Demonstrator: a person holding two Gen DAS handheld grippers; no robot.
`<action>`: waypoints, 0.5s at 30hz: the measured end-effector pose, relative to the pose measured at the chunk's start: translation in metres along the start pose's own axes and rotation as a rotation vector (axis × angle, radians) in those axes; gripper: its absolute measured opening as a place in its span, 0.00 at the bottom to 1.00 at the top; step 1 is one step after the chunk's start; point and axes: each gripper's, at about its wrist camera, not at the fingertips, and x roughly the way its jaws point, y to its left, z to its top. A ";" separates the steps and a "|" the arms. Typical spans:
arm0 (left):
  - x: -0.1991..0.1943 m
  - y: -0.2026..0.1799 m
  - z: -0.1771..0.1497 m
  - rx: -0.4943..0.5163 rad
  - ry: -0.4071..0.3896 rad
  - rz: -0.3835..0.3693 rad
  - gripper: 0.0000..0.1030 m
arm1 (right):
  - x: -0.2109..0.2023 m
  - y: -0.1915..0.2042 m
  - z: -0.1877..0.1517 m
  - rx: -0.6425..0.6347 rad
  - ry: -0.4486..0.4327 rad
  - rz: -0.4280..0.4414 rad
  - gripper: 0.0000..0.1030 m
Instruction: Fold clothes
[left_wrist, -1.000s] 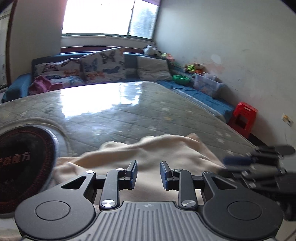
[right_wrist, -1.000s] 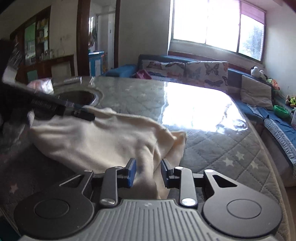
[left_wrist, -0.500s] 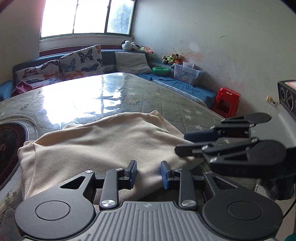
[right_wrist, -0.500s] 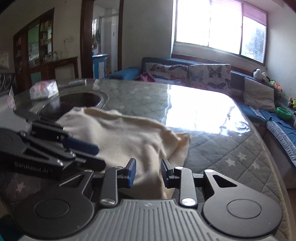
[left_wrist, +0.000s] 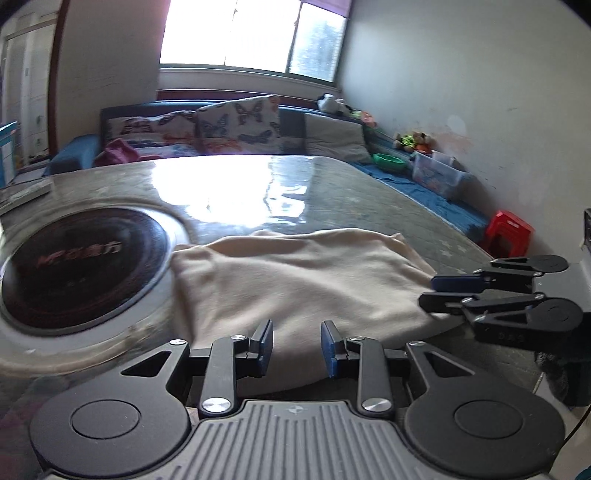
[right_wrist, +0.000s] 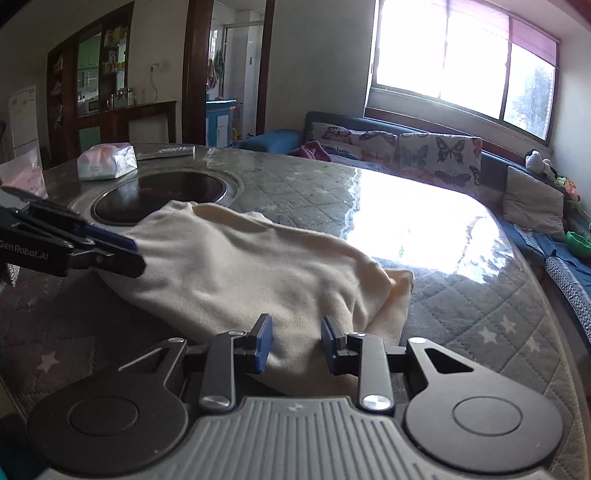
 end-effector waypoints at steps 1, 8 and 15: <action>-0.003 0.005 -0.001 -0.009 -0.003 0.007 0.30 | -0.001 0.000 0.002 0.000 -0.005 0.006 0.28; -0.007 0.023 -0.009 -0.107 0.006 -0.012 0.30 | 0.009 0.007 0.003 -0.008 0.031 0.020 0.28; -0.010 0.032 -0.008 -0.127 -0.014 0.010 0.30 | 0.011 0.012 0.011 -0.043 0.031 0.041 0.29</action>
